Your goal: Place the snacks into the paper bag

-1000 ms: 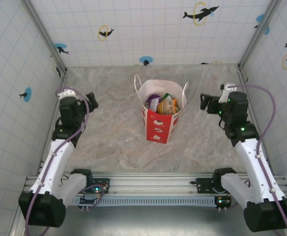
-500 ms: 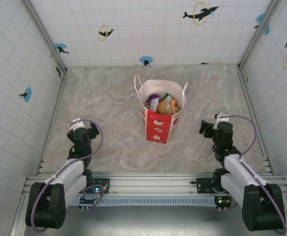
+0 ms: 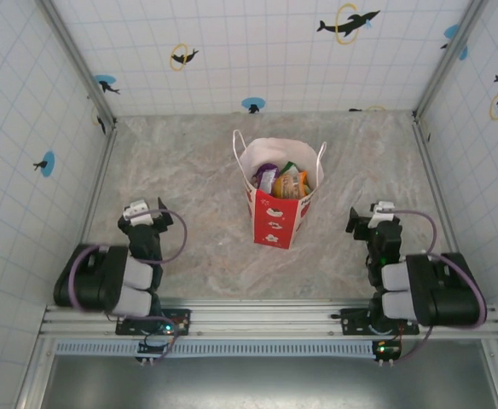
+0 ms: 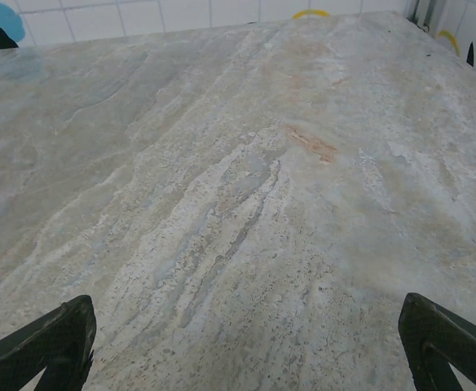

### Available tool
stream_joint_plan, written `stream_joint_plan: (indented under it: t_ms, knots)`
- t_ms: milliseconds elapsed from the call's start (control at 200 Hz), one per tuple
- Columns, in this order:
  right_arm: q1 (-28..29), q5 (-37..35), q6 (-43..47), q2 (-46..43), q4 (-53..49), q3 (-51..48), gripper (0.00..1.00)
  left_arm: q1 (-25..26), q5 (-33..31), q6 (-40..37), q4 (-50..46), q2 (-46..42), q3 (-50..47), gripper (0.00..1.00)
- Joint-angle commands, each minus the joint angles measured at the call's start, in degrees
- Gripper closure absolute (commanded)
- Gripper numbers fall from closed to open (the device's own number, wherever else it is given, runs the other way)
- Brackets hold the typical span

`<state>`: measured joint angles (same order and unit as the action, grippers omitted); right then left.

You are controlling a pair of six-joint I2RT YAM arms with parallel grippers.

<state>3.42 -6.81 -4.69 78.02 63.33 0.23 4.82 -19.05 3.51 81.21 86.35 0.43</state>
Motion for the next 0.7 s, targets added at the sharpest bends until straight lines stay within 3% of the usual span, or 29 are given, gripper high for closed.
stream_joint_plan:
  t_ms: [0, 15, 50, 95, 130, 165, 275, 696]
  knots:
    - [-1.49, 2.03, 1.13, 8.00, 17.86, -5.63, 0.02, -0.60, -1.85, 0.56, 3.36, 1.18, -5.93, 0.02]
    - [-1.56, 1.66, 0.72, 9.81, 21.44, -6.06, 0.01, -1.21, -1.08, 1.89, -2.93, -0.82, -4.16, 0.02]
    - [-1.78, 1.82, 0.40, 11.92, 25.71, -6.33, 0.01, -2.81, -2.64, 3.87, -6.68, -0.29, -1.05, 0.02]
    - [-2.01, 1.84, 0.41, 8.39, 16.46, -4.51, 0.01, -3.38, -1.69, 3.63, 0.02, 1.20, -3.09, 0.02]
    - [-2.02, 1.11, 0.18, 7.35, 11.27, -2.79, 0.01, -3.41, -1.76, 3.54, -2.31, 0.83, -2.42, 0.02]
    - [-2.10, 0.80, -0.11, 9.29, 12.87, -2.05, 0.01, -3.46, -0.96, 3.47, -6.19, 0.11, -1.45, 0.02]
    - [-1.84, 0.73, 0.21, 8.71, 7.49, 0.00, 0.01, -3.46, -0.66, 3.03, -4.17, 0.54, -1.92, 0.02]
    - [-1.48, 0.30, 0.37, 8.99, 8.50, -0.23, 0.01, -3.41, -0.64, 3.13, -4.74, 0.48, -1.69, 0.02]
